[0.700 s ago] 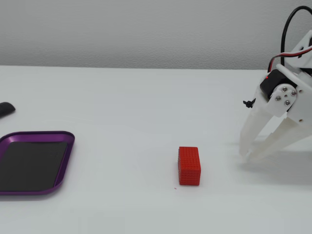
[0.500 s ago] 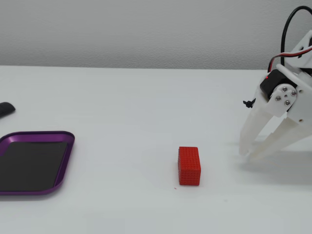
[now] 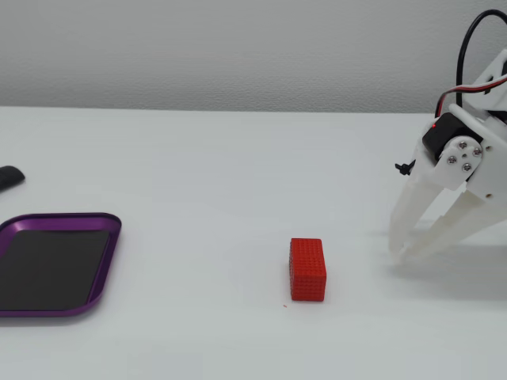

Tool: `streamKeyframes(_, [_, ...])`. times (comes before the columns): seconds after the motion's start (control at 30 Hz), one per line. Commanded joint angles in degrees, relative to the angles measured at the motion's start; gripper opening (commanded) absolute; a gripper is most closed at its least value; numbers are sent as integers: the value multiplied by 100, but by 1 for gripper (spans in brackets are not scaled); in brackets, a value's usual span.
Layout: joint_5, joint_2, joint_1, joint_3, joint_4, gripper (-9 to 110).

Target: Pick up the cube and place it in the box.

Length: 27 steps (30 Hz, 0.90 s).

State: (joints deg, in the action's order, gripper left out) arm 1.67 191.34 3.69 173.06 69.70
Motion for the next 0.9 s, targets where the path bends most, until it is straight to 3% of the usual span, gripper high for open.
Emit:
streamKeyframes(0.0, [-88,633,62,-853,97,0])
streamKeyframes(0.13, [-299,-246,53,-2048,132,0])
streamKeyframes(0.57, [-229,-6530,-70,-5106,97,2])
streamKeyframes(0.87, [-272,-8385,-677,-5959,62,30])
